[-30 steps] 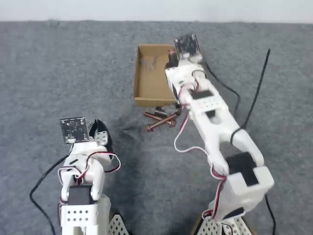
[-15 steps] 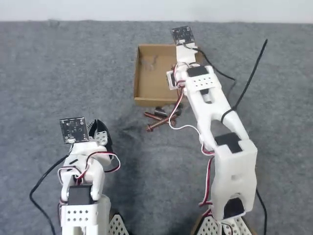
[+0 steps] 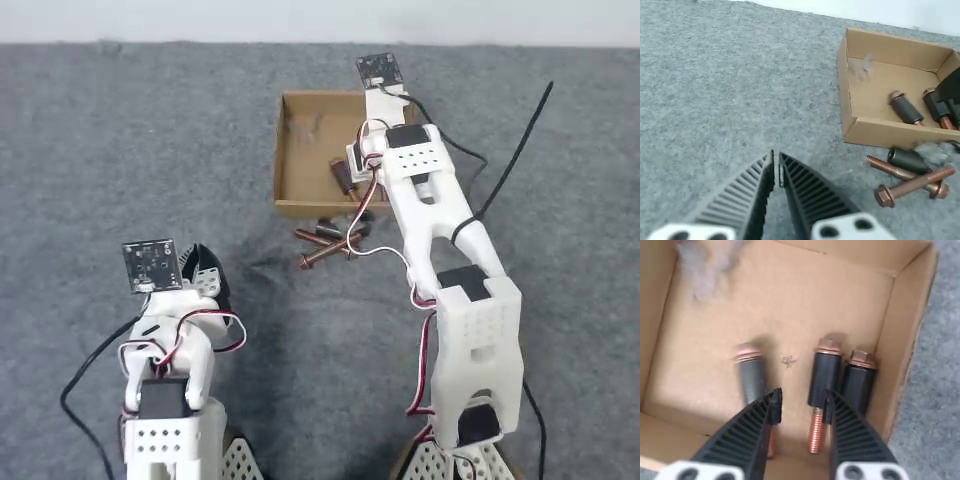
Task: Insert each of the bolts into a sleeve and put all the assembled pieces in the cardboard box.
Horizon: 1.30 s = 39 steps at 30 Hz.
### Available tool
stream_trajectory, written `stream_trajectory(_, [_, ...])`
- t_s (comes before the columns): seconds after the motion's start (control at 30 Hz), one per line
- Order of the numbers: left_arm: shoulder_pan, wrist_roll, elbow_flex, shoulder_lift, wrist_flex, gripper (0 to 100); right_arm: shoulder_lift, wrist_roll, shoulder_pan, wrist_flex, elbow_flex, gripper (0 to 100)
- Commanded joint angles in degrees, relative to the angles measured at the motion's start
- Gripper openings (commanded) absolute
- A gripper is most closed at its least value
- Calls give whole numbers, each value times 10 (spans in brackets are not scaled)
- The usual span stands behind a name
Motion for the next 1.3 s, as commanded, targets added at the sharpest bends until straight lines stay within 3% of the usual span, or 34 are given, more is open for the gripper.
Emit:
stream_trajectory(0.0, [1, -6, -8, -7, 6, 11, -68, -6, 7, 5, -33, 111])
stream_trajectory(0.43, [1, -6, -8, -7, 6, 11, -225, -4, 6, 269, -30, 86])
stream_trajectory(0.53, [0, -7, -8, -7, 15, 11, -248, -4, 6, 310, -29, 7])
stream_trajectory(0.73, [2, -7, -8, -8, 25, 11, -311, -4, 7, 341, 59, 6])
stream_trajectory(0.9, [2, -7, -8, -8, 25, 11, -409, -4, 6, 242, 236, 6])
stream_trajectory(1.27, [3, -7, -8, -8, 25, 11, -531, -7, -10, -262, 665, 6])
